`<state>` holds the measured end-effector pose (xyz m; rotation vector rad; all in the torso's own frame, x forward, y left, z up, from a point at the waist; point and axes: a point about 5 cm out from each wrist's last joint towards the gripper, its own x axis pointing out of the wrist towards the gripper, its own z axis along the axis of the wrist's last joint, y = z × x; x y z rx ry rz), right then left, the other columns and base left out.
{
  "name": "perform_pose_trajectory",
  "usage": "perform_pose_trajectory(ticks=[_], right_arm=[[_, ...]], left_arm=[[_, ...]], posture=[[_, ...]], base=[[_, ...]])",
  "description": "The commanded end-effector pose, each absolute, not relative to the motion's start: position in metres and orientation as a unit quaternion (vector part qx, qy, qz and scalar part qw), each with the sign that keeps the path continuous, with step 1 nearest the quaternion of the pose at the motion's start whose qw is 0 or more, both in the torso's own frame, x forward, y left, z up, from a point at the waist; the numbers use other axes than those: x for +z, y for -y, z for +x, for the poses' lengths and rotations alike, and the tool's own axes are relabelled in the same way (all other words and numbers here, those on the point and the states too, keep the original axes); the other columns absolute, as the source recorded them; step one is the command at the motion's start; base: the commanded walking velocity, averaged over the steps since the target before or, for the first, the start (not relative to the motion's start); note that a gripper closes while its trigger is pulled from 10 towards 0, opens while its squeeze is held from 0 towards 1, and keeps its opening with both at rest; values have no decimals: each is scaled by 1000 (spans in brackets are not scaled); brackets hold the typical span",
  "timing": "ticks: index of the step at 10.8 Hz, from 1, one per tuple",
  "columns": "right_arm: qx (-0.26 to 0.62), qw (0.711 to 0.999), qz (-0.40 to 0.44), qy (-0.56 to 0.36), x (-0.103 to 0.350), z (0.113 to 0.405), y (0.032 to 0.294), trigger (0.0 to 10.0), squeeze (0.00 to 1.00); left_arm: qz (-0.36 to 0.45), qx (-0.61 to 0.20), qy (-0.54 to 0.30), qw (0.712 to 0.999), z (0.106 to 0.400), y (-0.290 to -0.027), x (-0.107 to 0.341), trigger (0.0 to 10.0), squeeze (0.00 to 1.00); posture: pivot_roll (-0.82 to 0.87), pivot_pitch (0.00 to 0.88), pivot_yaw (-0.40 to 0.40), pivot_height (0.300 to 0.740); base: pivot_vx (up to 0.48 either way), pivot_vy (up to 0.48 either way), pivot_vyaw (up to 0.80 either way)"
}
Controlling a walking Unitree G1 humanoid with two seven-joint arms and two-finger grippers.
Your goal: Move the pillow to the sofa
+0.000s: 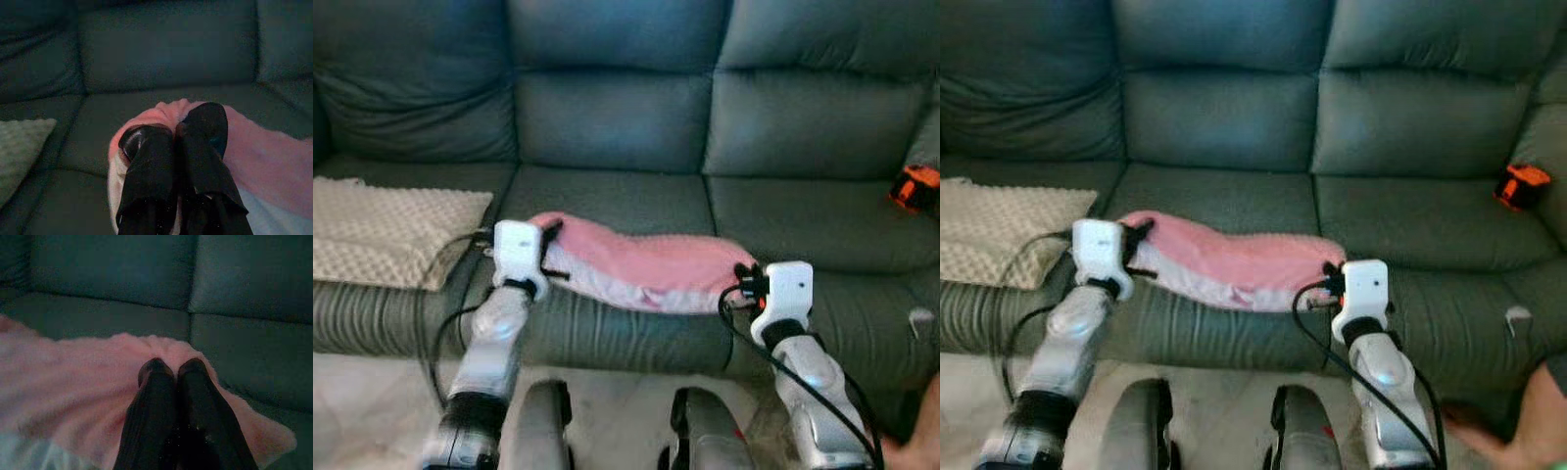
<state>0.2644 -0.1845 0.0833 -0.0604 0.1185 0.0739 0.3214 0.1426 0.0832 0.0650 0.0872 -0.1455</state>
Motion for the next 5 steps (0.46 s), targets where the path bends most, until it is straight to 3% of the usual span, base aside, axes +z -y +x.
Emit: perform_pose_trajectory(ticks=[1,4,5], right_arm=[[14,998,-25,-56,89,272,196,10000,0],[-5,999,-24,-48,102,307,199,10000,0],[6,999,-22,-41,109,322,193,10000,0]], left_arm=[[37,-80,-41,995,328,-141,85,10000,0],[27,-69,-33,997,356,-140,99,10000,0],[38,-38,-33,998,366,-152,107,10000,0]], posture=[[-59,137,32,615],[-54,212,46,615],[-60,238,45,615]], base=[[0,0,0],[0,0,0],[0,0,0]])
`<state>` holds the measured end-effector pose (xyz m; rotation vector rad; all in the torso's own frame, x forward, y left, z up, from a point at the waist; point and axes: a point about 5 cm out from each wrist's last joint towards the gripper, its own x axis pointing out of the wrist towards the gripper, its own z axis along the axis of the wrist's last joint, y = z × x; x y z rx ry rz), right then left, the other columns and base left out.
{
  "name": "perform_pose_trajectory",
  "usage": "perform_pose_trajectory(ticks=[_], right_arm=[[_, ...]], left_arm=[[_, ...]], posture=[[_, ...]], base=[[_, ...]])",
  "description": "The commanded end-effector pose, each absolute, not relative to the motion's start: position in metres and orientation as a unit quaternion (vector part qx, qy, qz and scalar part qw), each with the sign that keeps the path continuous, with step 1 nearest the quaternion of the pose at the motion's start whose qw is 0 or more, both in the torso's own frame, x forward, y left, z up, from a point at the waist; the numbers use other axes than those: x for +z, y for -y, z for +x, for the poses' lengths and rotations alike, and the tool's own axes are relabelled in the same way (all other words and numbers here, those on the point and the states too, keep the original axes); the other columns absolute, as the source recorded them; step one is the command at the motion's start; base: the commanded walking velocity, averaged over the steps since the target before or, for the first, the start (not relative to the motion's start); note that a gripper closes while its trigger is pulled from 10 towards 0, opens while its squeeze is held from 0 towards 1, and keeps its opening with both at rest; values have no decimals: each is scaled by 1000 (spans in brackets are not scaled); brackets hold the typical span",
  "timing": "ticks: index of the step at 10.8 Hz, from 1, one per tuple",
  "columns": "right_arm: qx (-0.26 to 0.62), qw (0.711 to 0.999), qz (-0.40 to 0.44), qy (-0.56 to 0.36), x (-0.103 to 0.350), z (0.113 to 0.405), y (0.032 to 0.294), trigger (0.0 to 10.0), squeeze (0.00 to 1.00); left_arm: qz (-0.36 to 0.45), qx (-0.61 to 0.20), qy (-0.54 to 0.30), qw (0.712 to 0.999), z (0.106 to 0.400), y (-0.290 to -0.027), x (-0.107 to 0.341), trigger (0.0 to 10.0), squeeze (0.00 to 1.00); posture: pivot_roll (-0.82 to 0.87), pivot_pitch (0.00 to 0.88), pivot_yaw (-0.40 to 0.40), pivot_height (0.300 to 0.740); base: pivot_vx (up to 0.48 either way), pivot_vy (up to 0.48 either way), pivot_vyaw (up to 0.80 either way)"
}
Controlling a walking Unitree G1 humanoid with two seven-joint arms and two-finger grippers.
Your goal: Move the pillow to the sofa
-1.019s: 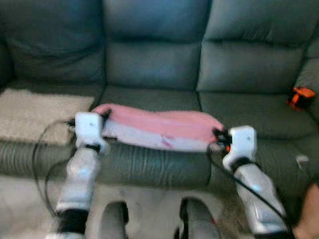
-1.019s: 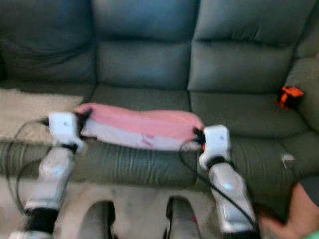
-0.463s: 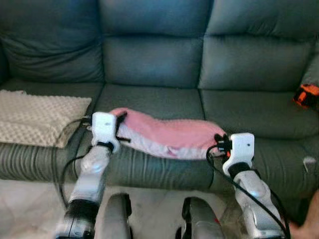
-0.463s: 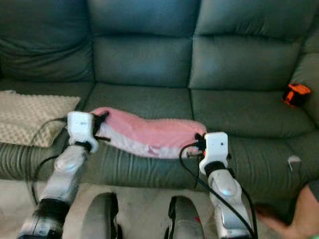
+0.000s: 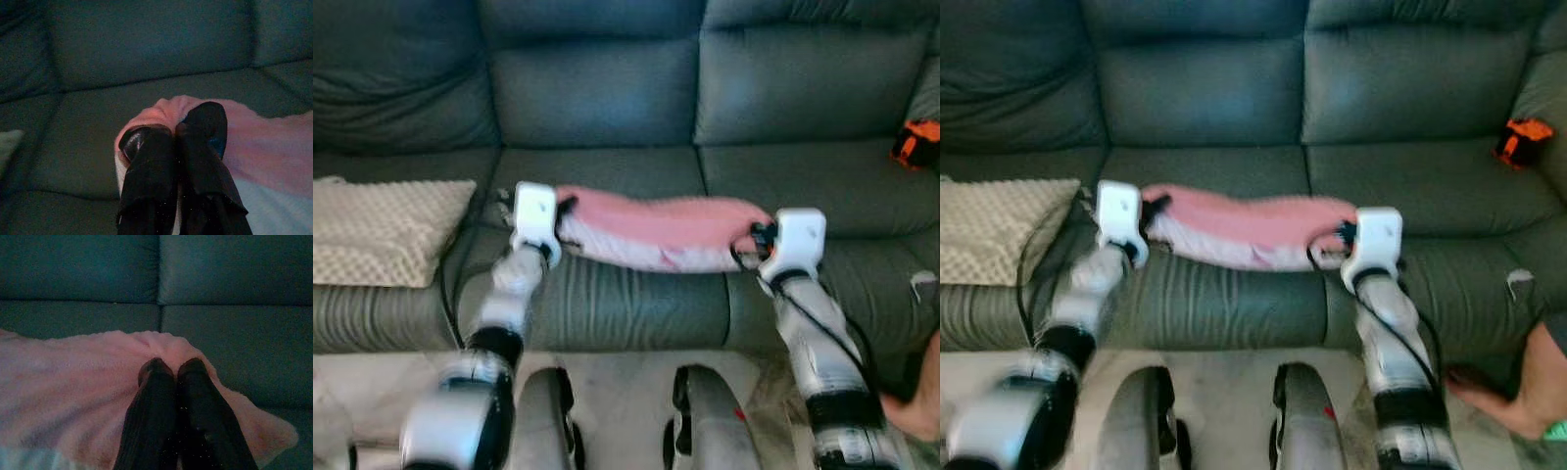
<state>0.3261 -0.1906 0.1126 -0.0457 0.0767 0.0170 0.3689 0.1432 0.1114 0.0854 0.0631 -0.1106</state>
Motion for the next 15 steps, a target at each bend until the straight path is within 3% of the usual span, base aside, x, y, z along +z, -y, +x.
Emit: perform_pose_trajectory(ticks=[1,3,5,10,11,12,15], right_arm=[[16,999,-20,-30,116,333,187,10000,0],[39,999,-14,-13,130,352,172,10000,0],[65,997,-23,-30,126,363,150,10000,0],[92,992,4,-87,91,355,129,10000,0],[90,992,13,-89,88,356,127,10000,1000],[92,992,15,-87,88,357,124,10000,1000],[91,991,9,-97,83,355,126,10000,1000]], left_arm=[[44,-10,-26,999,373,-165,117,10000,0],[58,46,-17,997,380,-200,134,10000,0],[68,82,-56,993,371,-230,121,10000,0],[79,65,-162,981,347,-238,74,10000,0],[69,63,-174,980,346,-235,69,10000,580],[70,55,-174,981,347,-230,69,10000,1000],[74,55,-167,982,354,-225,77,10000,1000]], posture=[[-57,252,39,615],[-38,272,16,615],[-42,285,-20,615],[-70,293,-48,615],[-71,293,-50,615],[-74,291,-52,615],[-79,278,-50,615]], base=[[0,0,0],[0,0,0],[0,0,0],[0,0,0],[0,0,0],[0,0,0],[0,0,0]])
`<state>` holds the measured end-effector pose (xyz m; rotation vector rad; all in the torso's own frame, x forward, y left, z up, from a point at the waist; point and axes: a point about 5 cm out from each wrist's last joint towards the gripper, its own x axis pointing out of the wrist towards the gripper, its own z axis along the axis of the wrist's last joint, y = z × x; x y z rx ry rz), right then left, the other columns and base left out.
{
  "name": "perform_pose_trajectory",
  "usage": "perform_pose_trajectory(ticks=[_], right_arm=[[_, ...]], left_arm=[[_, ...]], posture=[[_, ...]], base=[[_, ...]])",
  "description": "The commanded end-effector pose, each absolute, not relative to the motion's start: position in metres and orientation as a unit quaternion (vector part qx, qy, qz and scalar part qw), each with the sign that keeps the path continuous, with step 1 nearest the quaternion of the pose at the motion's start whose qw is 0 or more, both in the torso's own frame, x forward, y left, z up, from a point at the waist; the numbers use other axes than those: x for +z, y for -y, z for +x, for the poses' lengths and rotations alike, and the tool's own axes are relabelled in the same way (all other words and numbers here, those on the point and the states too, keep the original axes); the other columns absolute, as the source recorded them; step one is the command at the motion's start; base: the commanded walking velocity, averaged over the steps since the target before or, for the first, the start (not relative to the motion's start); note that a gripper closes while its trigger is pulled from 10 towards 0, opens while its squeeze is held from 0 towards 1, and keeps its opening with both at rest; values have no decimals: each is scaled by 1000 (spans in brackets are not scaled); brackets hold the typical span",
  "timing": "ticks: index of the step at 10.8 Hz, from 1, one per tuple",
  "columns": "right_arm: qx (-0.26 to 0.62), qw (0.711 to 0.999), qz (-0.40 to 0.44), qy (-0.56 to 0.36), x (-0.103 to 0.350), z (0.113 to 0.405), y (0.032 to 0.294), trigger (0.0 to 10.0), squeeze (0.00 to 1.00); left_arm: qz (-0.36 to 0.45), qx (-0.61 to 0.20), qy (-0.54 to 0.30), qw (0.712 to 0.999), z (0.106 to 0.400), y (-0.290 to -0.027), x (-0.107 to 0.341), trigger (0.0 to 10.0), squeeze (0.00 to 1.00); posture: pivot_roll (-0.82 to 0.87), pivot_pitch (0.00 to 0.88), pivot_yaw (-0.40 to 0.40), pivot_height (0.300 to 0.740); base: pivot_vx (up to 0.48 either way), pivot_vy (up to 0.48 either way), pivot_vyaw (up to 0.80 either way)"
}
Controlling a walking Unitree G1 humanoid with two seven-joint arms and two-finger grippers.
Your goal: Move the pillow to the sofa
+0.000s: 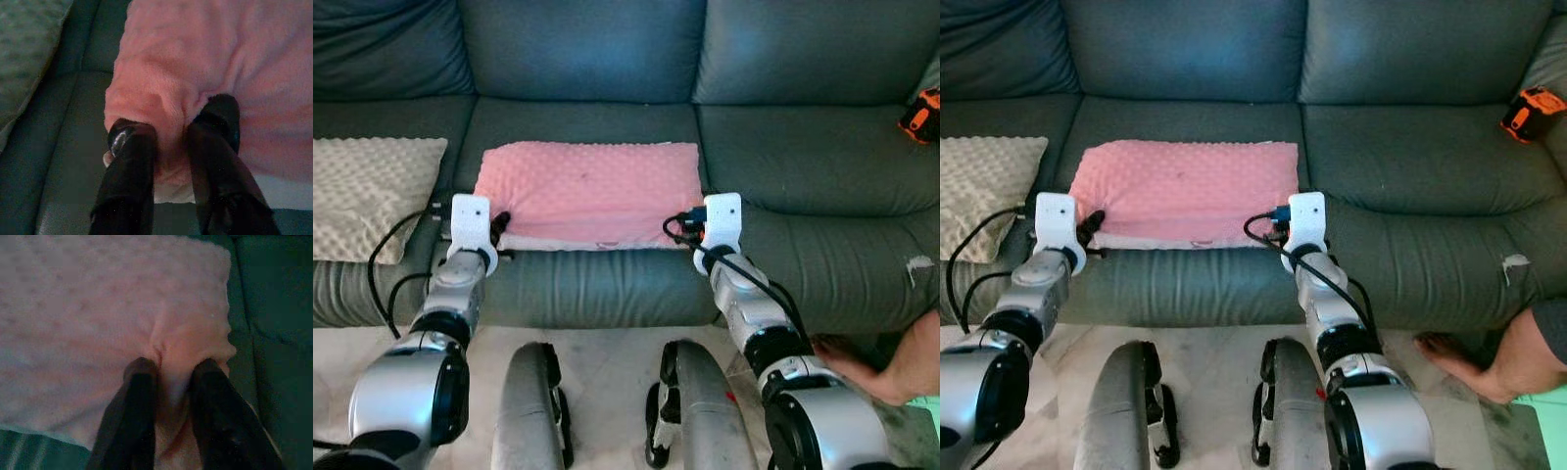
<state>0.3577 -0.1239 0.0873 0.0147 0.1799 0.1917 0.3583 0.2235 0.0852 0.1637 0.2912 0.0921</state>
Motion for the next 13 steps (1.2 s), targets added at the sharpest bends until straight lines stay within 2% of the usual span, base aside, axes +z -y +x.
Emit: perform_pose_trajectory(ticks=[1,7,9,13], right_arm=[[79,991,20,-108,77,353,131,10000,1000],[90,993,11,-75,87,356,141,10000,1000],[101,994,-2,-50,94,357,142,10000,1000],[108,993,4,-39,96,354,145,10000,1000]], left_arm=[[98,36,-160,982,356,-221,79,10000,1000],[194,70,-121,971,363,-243,104,10000,1000],[232,52,-114,965,367,-242,111,10000,1000],[252,52,-132,957,365,-254,113,10000,1000]], posture=[[-80,269,-50,615],[-77,187,-54,615],[-76,164,-50,615],[-73,126,-44,615]], base=[[0,0,0],[0,0,0],[0,0,0],[0,0,0]])
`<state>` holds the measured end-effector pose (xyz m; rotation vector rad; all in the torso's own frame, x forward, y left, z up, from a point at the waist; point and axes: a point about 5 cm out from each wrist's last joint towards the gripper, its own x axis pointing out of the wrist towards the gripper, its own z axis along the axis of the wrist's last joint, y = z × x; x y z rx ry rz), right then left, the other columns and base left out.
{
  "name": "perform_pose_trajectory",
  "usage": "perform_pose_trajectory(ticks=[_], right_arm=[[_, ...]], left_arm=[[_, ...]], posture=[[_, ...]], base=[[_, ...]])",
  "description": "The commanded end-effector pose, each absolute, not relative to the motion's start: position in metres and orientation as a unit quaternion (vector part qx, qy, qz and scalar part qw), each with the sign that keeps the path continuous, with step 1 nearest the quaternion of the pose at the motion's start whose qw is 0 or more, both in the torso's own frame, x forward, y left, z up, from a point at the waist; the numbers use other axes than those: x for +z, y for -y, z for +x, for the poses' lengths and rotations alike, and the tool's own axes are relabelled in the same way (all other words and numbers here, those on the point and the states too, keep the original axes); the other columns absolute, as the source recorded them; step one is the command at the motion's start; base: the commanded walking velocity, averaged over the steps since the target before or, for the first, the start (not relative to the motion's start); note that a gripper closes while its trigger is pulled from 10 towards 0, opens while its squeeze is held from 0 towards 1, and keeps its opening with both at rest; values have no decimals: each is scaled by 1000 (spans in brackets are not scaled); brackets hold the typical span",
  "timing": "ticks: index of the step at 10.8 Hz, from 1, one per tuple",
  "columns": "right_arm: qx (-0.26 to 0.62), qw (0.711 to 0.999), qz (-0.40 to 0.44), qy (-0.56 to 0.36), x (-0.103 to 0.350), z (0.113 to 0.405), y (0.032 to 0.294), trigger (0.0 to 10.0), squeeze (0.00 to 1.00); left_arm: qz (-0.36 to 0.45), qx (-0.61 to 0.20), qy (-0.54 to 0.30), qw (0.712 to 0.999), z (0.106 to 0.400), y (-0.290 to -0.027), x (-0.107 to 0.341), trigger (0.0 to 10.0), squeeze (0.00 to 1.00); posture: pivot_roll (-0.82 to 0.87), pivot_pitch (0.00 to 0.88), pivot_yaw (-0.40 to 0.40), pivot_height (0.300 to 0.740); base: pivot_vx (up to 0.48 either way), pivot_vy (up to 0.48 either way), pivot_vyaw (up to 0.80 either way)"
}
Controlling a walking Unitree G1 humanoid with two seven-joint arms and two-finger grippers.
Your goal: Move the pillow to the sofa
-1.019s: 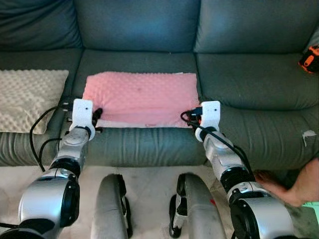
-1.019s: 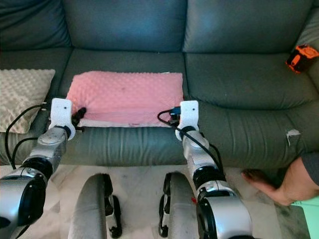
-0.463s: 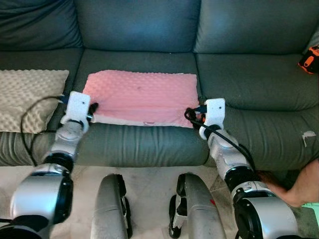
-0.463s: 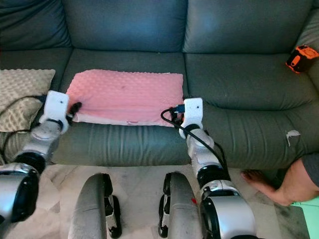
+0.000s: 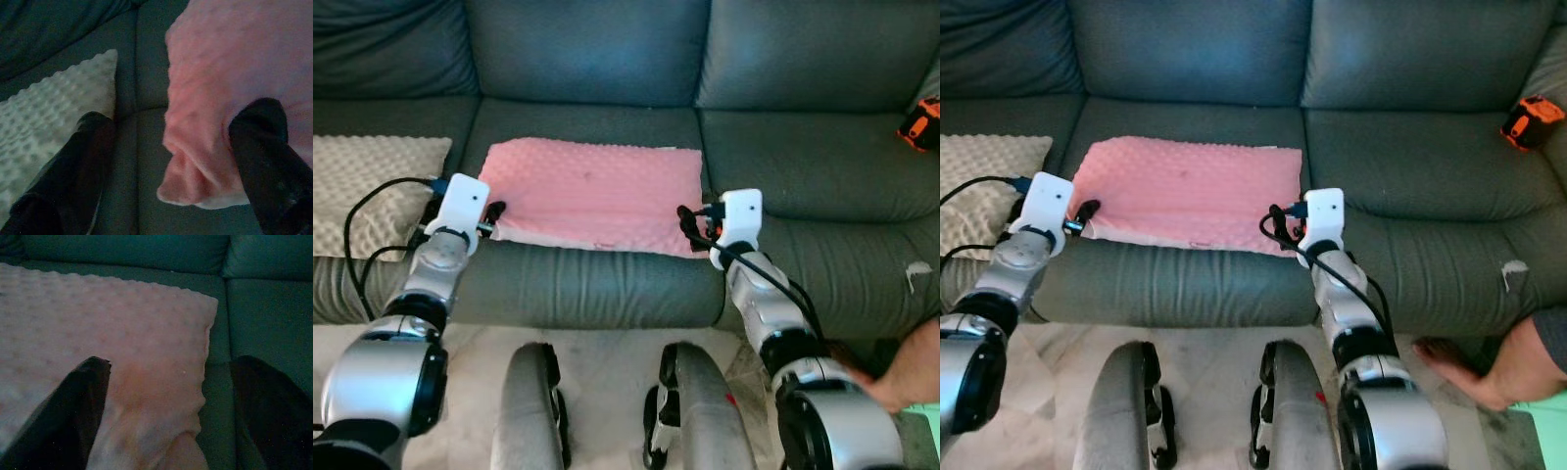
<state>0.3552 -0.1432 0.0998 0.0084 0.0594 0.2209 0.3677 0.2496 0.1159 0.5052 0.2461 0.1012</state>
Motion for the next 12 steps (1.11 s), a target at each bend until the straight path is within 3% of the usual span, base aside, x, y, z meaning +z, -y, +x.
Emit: perform_pose_trajectory(ticks=[1,6,9,10,11,12], right_arm=[[114,993,8,-31,94,348,144,10000,1000],[118,993,24,-17,84,309,144,10000,1000],[73,996,53,-27,77,275,153,10000,1000],[78,994,54,-44,70,262,148,10000,169],[87,994,42,-43,70,252,147,10000,0],[85,995,40,-44,71,251,147,10000,0]], left_arm=[[244,59,-137,958,362,-260,112,10000,1000],[180,85,-85,976,343,-268,100,10000,1000],[147,45,-22,988,306,-238,78,10000,1000],[152,9,-5,988,287,-229,72,10000,1000],[137,-1,-1,991,276,-226,71,10000,1000],[133,-1,-1,991,274,-225,71,10000,1000]], posture=[[-73,115,-39,615],[-48,47,-30,615],[6,0,-30,615],[6,0,-29,615],[12,0,-23,615],[11,0,-22,615]], base=[[0,0,0],[0,0,0],[0,0,0],[0,0,0],[0,0,0],[0,0,0]])
